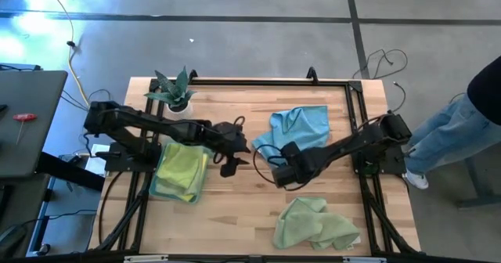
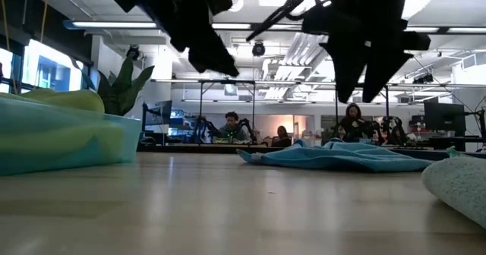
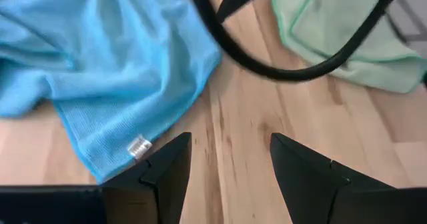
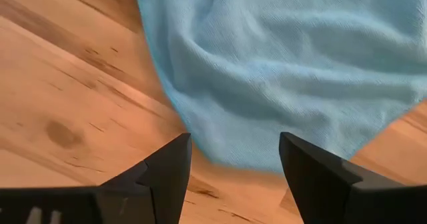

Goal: Fold microfiber towels
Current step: Fold the blue microfiber towel

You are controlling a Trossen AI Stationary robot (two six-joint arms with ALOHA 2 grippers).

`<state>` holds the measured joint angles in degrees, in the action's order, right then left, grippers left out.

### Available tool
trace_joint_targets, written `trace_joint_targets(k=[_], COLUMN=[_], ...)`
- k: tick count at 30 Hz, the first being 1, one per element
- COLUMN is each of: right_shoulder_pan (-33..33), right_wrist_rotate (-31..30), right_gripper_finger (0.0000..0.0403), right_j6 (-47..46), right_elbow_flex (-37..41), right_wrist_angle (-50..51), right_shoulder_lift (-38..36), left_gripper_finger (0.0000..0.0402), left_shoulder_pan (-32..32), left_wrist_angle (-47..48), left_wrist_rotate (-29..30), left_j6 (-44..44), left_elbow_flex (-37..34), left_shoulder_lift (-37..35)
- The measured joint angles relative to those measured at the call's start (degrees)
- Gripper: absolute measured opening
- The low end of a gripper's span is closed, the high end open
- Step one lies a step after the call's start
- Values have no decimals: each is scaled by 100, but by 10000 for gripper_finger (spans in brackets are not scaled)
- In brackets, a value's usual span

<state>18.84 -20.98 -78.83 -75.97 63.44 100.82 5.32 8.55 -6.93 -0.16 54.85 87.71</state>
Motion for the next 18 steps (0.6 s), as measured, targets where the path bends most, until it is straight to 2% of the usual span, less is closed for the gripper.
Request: trace_joint_targets(k=[5, 11, 18], right_shoulder_pan=[119, 173, 313], right_wrist_rotate=[-1, -55, -535], right_gripper_finger=[220, 220, 220], right_j6=[54, 468, 893], right_elbow_flex=[1, 3, 3], right_wrist_angle=[42, 81, 80], right_shoulder_lift=[190, 298, 302], left_gripper_finger=[193, 193, 193], left_shoulder_pan=[-182, -335, -390], left_wrist_angle=[-9, -363, -561], left_wrist_rotate=[260, 310, 310], left_j6=[-159, -236, -1071], left_elbow_flex=[-4, -2, -2], left_shoulder_lift=[187, 184, 163])
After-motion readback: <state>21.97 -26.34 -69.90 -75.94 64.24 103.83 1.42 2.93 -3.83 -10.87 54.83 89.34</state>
